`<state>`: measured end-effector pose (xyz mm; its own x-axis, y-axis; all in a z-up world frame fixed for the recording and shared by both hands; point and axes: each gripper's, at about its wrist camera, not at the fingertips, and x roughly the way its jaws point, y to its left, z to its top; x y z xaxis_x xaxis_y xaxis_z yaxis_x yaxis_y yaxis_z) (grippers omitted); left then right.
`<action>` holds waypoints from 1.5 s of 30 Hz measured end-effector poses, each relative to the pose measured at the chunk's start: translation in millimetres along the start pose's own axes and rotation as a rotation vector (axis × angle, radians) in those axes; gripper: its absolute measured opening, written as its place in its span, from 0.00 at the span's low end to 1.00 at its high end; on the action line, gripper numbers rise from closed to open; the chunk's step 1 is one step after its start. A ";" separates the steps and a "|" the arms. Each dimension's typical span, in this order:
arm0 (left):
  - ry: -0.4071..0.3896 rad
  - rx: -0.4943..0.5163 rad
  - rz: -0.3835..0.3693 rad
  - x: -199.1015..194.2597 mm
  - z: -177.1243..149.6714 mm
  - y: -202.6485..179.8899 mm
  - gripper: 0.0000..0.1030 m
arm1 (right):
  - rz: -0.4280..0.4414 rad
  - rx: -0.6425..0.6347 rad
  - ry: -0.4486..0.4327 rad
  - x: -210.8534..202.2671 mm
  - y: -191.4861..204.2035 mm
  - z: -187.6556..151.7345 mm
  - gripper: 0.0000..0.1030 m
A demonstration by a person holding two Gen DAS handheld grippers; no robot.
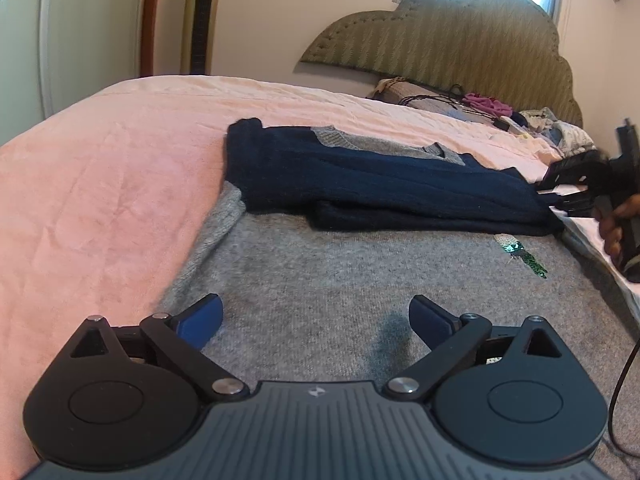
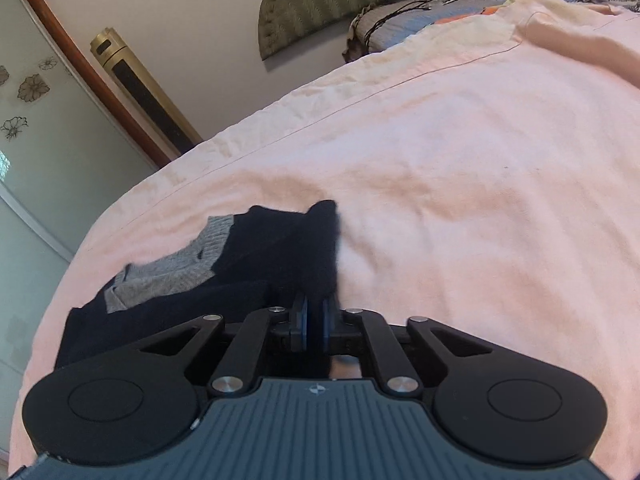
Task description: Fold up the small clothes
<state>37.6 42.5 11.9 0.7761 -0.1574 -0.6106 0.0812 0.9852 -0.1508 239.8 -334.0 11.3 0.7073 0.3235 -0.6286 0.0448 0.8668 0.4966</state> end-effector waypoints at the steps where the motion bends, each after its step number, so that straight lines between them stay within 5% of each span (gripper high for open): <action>1: -0.005 0.004 0.002 -3.6 0.9 -0.6 0.97 | -0.006 0.016 -0.028 -7.6 3.1 0.7 0.36; 2: -0.015 0.002 0.002 -7.3 3.5 -1.1 0.97 | -0.009 0.000 -0.081 -18.6 9.7 0.3 0.46; 4: -0.059 -0.014 -0.006 -12.1 15.9 -3.0 0.98 | 0.022 -0.087 -0.153 -39.0 29.7 -5.7 0.47; 8: -0.099 0.012 -0.018 20.5 57.1 -18.1 0.98 | 0.057 -0.260 -0.107 -30.0 74.7 -25.3 0.72; 12: 0.036 0.082 0.067 95.2 80.4 -16.7 0.99 | -0.082 -0.412 -0.077 8.0 95.0 -46.8 0.72; 16: 0.041 0.081 0.062 109.3 82.0 1.3 1.00 | -0.109 -0.495 -0.092 17.5 80.3 -58.4 0.78; 18: 0.043 0.092 0.076 108.1 80.8 -0.8 1.00 | -0.072 -0.400 -0.100 14.7 64.7 -46.5 0.78; 22: 0.037 0.073 0.097 82.8 77.1 -4.5 0.98 | -0.122 -0.431 -0.087 1.5 82.9 -53.7 0.78; 26: 0.043 0.058 0.035 43.9 58.0 -9.8 0.99 | 0.020 -0.371 -0.073 -41.7 88.7 -74.3 0.90; 29: 0.097 0.059 0.004 36.0 36.9 -13.9 0.99 | -0.018 -0.423 -0.017 -45.0 88.7 -98.3 0.91; 32: 0.084 0.159 0.068 39.2 22.6 -19.1 1.00 | -0.092 -0.550 -0.035 -40.8 86.3 -119.7 0.93; 36: 0.117 0.107 0.099 23.0 27.2 -16.5 0.99 | -0.191 -0.524 -0.032 -55.0 91.7 -120.8 0.85; 40: 0.129 0.122 0.068 4.3 12.6 -27.1 0.99 | -0.105 -0.564 -0.024 -86.3 106.8 -153.6 0.94; 42: 0.120 0.147 0.080 5.2 0.7 -30.0 1.00 | -0.103 -0.577 0.023 -88.1 103.2 -173.9 0.98; 45: 0.077 0.156 0.087 2.2 -7.6 -30.8 1.00 | -0.113 -0.579 -0.026 -100.5 90.8 -183.7 1.00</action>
<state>32.1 11.3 9.4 0.7349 -0.0704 -0.6745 0.1167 0.9929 0.0235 43.1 -218.2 9.6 0.7377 0.2140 -0.6403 -0.2662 0.9638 0.0154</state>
